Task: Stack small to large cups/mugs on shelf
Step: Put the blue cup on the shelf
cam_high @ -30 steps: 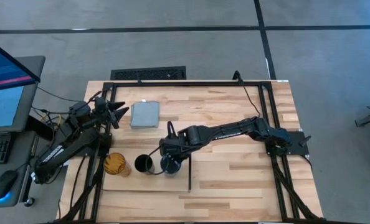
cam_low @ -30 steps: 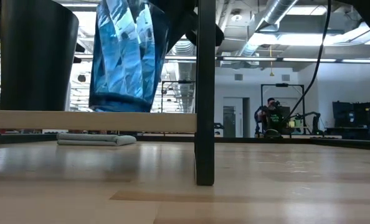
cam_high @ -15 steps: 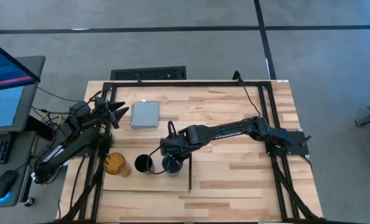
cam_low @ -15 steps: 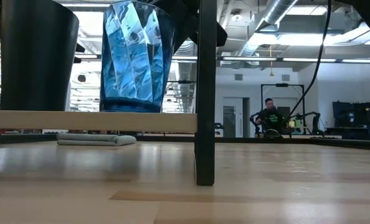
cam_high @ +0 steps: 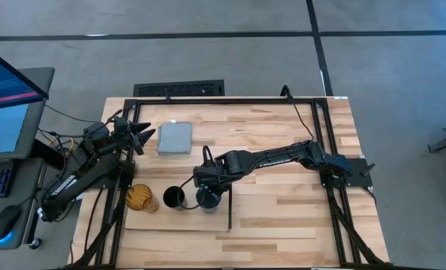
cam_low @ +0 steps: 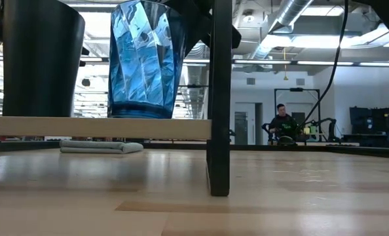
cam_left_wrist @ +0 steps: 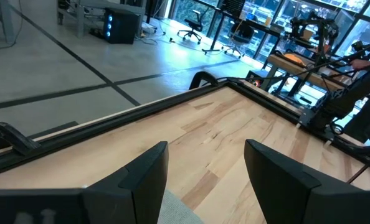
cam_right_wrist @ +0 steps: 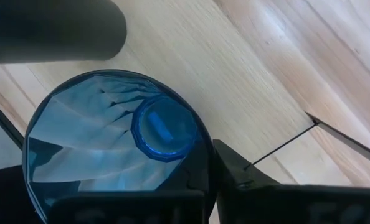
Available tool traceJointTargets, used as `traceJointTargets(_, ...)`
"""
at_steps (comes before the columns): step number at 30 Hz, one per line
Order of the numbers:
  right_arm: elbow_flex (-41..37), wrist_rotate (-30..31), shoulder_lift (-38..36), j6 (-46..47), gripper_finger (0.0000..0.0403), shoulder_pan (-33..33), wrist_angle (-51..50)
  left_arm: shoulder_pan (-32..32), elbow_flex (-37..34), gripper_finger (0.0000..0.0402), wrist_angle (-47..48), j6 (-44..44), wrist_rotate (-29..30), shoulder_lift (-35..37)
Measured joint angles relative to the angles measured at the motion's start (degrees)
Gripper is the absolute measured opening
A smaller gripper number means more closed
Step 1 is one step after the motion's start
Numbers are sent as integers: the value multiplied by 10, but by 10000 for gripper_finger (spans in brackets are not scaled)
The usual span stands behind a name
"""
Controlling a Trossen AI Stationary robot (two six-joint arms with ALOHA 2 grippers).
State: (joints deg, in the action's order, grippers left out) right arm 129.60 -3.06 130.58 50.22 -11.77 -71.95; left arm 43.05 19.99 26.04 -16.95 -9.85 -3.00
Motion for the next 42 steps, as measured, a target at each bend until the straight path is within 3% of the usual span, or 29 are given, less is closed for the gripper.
traceJointTargets(42,0,-17,0,7,64,3,6,0,0,203,-3,0,-4,0)
